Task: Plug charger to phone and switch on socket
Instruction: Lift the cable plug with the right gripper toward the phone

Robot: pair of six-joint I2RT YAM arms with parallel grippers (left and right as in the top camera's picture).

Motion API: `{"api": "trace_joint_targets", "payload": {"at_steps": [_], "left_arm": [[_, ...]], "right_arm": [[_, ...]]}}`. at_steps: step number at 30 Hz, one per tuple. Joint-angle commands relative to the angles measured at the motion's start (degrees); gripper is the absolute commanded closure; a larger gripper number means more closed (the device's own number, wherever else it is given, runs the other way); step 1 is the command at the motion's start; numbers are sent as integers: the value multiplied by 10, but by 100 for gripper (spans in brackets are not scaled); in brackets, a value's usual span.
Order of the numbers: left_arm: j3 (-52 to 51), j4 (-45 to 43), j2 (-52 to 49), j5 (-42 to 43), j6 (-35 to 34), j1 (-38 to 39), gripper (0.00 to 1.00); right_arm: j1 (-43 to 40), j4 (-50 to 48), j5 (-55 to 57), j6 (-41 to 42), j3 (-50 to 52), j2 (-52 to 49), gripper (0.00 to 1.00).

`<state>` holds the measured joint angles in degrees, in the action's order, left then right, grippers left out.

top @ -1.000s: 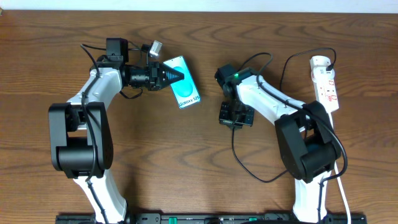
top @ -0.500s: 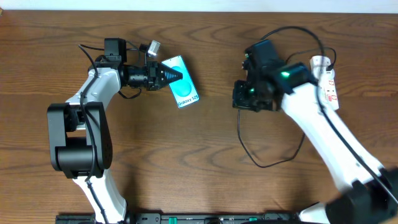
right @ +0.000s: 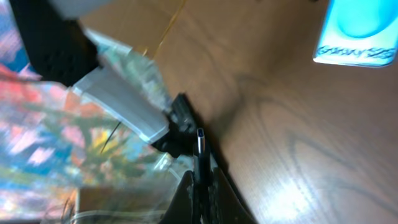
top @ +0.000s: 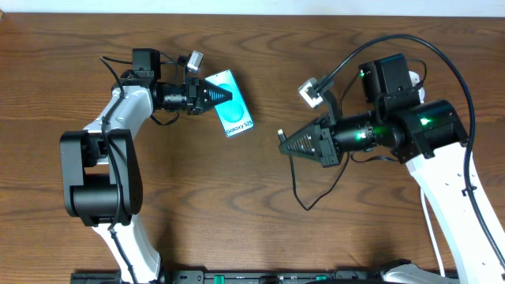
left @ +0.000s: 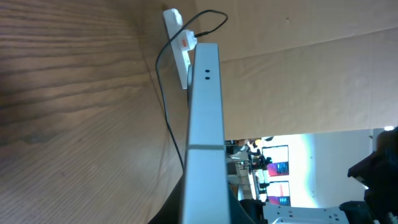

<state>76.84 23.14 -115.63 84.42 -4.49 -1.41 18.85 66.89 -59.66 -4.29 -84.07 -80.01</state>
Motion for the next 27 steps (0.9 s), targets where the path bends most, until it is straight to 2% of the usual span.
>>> {"api": "trace_joint_targets", "payload": {"at_steps": [1, 10, 15, 24, 27], "left_arm": [[1, -1, 4, 52, -2, -3, 93], [1, 0, 9, 56, -7, -3, 93], [1, 1, 43, 56, -7, -3, 93], [1, -21, 139, 56, -8, -6, 93], [1, -38, 161, 56, -28, -17, 93]], "right_arm": [[-4, 25, -54, -75, -7, 2, 98], [-5, 34, -8, -79, -2, -4, 99], [-4, 0, 0, -40, -2, -44, 99], [-4, -120, -111, 11, -2, -162, 99], [-4, -156, -160, 17, -2, -203, 99]]}}
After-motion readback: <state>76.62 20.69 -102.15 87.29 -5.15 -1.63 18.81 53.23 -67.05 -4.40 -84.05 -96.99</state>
